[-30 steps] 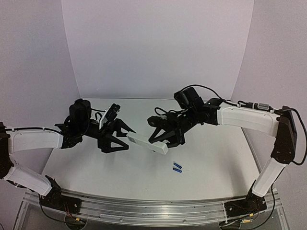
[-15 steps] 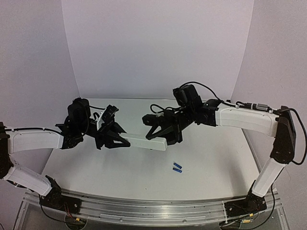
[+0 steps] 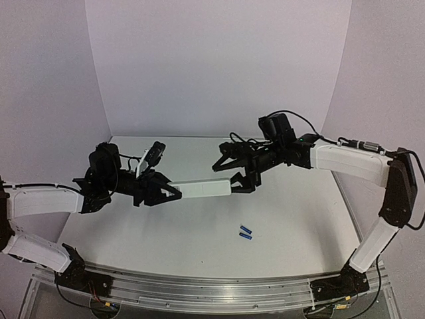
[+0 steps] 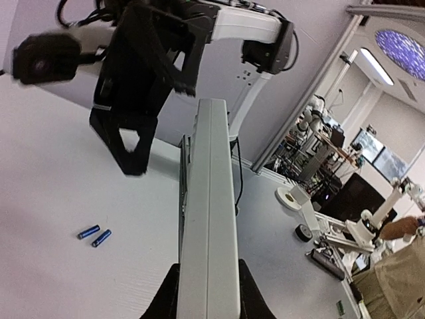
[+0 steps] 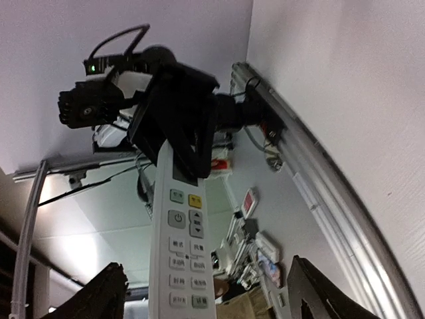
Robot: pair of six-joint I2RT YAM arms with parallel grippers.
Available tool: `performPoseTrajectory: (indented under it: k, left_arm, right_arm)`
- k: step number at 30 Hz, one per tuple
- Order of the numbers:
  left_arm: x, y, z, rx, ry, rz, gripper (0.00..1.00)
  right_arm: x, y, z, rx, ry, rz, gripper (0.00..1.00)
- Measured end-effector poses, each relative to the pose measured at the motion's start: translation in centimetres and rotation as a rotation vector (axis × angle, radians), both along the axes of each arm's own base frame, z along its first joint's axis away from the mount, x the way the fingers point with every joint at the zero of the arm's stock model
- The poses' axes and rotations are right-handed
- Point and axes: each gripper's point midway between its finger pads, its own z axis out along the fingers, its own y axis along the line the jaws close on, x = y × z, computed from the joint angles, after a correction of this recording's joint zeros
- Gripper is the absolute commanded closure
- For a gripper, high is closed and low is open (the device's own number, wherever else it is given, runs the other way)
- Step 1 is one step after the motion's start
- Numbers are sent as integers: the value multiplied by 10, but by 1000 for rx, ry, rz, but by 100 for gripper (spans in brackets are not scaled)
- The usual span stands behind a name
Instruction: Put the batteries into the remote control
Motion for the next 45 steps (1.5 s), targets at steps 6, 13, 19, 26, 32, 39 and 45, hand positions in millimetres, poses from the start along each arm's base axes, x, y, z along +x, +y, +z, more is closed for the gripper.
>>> performPoseTrajectory:
  k: [6, 13, 19, 26, 32, 39, 45]
  left_arm:
    - [9, 10, -37, 100, 257, 153, 100]
    - [14, 15, -85, 200, 510, 239, 100]
    - [16, 8, -129, 292, 716, 223, 100]
    - [7, 2, -152, 364, 864, 142, 100]
    - [6, -6, -137, 337, 841, 88, 100]
    - [3, -8, -137, 337, 823, 77, 100]
    - [0, -8, -128, 321, 782, 66, 100]
  right_arm:
    - [28, -47, -6, -149, -286, -239, 9]
    - [12, -70, -36, -282, -393, -263, 12]
    - [-34, -42, -78, -351, -743, 2, 11]
    - [-29, -36, -117, -397, -1076, 237, 11]
    - [-18, -31, -165, -509, -1149, 364, 11]
    - [-14, -20, -159, -516, -996, 185, 9]
    - [-15, -13, -147, -503, -823, 8, 14]
